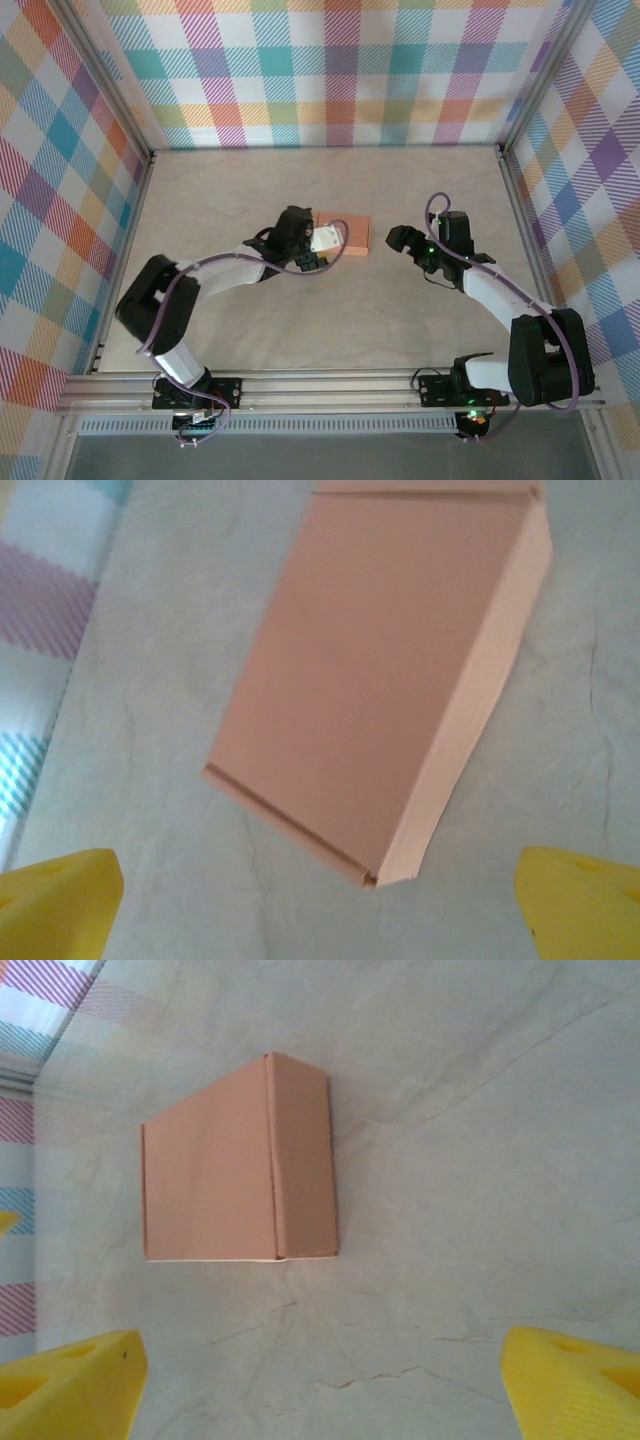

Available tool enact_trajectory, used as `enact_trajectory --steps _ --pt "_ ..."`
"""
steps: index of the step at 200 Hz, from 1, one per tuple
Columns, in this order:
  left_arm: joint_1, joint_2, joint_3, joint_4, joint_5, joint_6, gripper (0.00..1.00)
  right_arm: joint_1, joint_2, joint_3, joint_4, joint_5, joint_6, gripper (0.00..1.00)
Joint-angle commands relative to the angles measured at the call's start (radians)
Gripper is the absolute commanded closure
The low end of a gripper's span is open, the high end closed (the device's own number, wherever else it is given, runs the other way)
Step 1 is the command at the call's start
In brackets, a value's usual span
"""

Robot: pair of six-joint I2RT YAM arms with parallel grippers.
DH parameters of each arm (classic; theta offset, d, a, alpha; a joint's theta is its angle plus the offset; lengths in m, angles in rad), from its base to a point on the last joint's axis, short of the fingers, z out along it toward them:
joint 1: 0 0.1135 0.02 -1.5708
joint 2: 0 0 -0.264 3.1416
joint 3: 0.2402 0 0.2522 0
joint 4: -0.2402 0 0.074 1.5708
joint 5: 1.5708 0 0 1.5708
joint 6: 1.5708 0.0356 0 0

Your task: Fold the paper box

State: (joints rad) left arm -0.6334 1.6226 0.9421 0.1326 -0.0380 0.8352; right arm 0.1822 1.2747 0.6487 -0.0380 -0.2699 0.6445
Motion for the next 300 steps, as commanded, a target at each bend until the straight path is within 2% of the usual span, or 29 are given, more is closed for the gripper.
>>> enact_trajectory --steps 1,10,33,53,76,97,120,133,142,148,169,180,193,202,227,236,300 --pt "0.093 -0.111 -0.083 0.122 0.147 -0.331 0.0 -0.008 -0.044 0.026 -0.028 0.13 -0.128 0.04" --pt "0.123 -0.142 -0.127 0.165 0.119 -0.399 0.0 -0.009 -0.05 0.037 -0.034 0.173 -0.166 0.0" --pt "0.195 -0.22 -0.228 0.251 -0.022 -0.551 0.0 -0.007 -0.057 0.061 -0.043 0.27 -0.284 0.0" --pt "0.267 -0.277 -0.304 0.293 -0.136 -0.66 0.0 -0.007 -0.088 0.024 0.063 0.361 -0.379 0.0" --pt "0.323 -0.322 -0.375 0.298 -0.196 -0.648 0.0 -0.007 -0.087 -0.016 0.193 0.443 -0.521 0.0" --pt "0.359 -0.324 -0.442 0.38 -0.228 -0.635 0.0 -0.007 -0.058 -0.077 0.331 0.507 -0.612 0.0" --pt "0.402 -0.243 -0.445 0.425 -0.226 -0.674 0.0 -0.01 0.01 -0.182 0.605 0.55 -0.714 0.0" --pt "0.415 -0.19 -0.451 0.463 -0.226 -0.687 0.0 -0.023 0.072 -0.194 0.66 0.574 -0.705 0.0" --pt "0.423 -0.163 -0.472 0.516 -0.233 -0.699 0.0 -0.039 0.107 -0.197 0.662 0.548 -0.685 0.0" --pt "0.435 -0.148 -0.49 0.556 -0.229 -0.711 0.0 -0.046 0.137 -0.204 0.728 0.536 -0.686 0.0" --pt "0.497 -0.13 -0.527 0.636 -0.167 -0.767 0.0 -0.093 0.219 -0.214 0.816 0.479 -0.649 0.0" --pt "0.518 -0.112 -0.544 0.678 -0.128 -0.776 0.0 -0.122 0.216 -0.19 0.751 0.429 -0.631 0.0" --pt "0.519 -0.051 -0.56 0.77 -0.115 -0.767 0.0 -0.149 0.227 -0.19 0.757 0.387 -0.611 0.0" --pt "0.52 -0.071 -0.553 0.715 -0.112 -0.774 0.0 -0.156 0.223 -0.199 0.769 0.367 -0.606 0.0" --pt "0.52 -0.057 -0.543 0.726 -0.172 -0.798 0.0 -0.164 0.271 -0.256 0.926 0.333 -0.618 0.0" --pt "0.523 -0.062 -0.537 0.698 -0.173 -0.804 0.0 -0.164 0.257 -0.245 0.873 0.33 -0.616 0.0" --pt "0.527 -0.061 -0.536 0.699 -0.165 -0.804 0.0 -0.165 0.261 -0.247 0.887 0.331 -0.618 0.0"
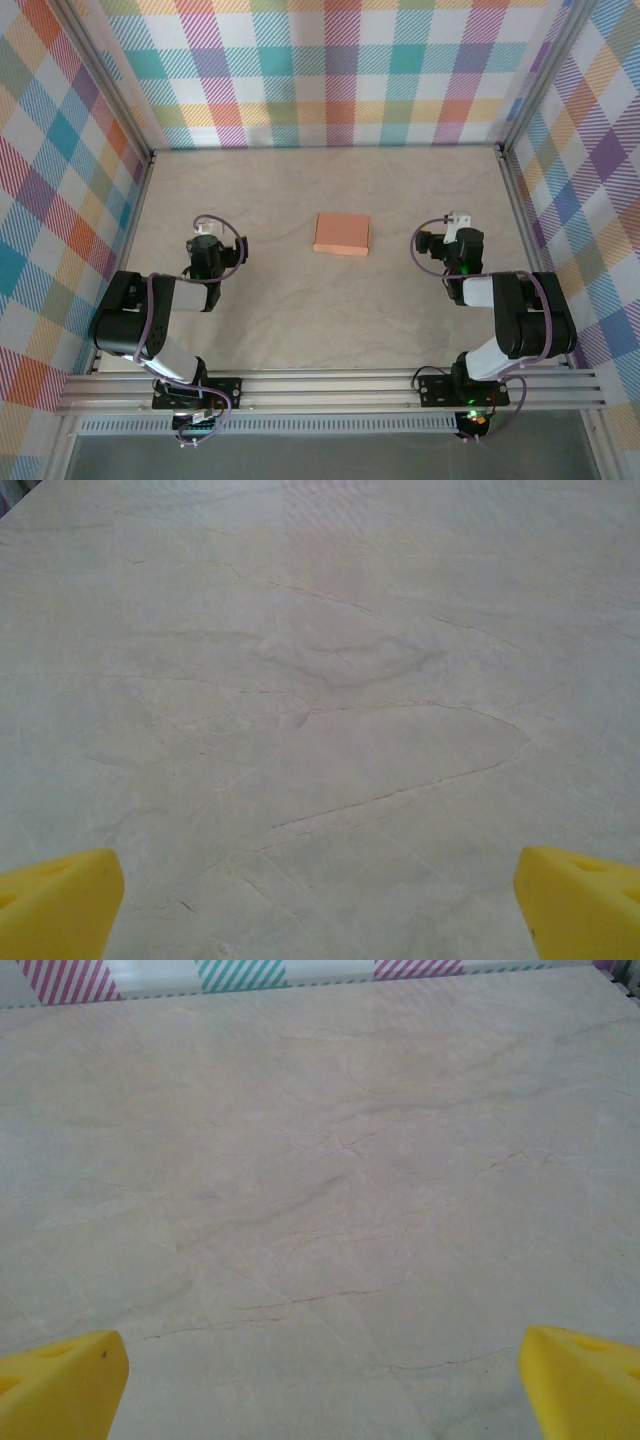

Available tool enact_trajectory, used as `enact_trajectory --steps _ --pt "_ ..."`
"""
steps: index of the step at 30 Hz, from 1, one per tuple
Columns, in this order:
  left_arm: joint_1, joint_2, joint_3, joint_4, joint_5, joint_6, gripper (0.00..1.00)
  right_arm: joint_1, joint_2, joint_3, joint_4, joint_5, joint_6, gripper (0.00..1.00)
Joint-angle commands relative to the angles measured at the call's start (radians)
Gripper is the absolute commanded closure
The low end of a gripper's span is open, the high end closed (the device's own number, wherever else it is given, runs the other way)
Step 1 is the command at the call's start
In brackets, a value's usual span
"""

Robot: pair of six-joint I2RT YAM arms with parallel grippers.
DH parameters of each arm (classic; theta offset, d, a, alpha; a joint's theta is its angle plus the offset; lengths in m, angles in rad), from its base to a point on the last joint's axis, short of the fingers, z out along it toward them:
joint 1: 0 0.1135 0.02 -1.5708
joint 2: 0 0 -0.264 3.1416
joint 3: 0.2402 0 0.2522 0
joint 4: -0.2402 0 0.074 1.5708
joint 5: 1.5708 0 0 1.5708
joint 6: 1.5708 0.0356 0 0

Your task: Fold the paper box

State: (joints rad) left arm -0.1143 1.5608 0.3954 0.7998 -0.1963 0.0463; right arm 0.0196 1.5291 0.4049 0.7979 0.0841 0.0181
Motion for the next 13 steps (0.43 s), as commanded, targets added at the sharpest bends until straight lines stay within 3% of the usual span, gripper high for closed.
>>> enact_trajectory --steps 1,13 --pt "0.008 0.001 0.011 0.032 -0.007 -0.016 0.0 -0.002 0.006 -0.003 0.051 -0.023 0.008 0.0" --pt "0.031 0.002 0.022 0.011 0.044 -0.025 0.0 -0.001 0.005 -0.005 0.052 -0.023 0.007 0.0"
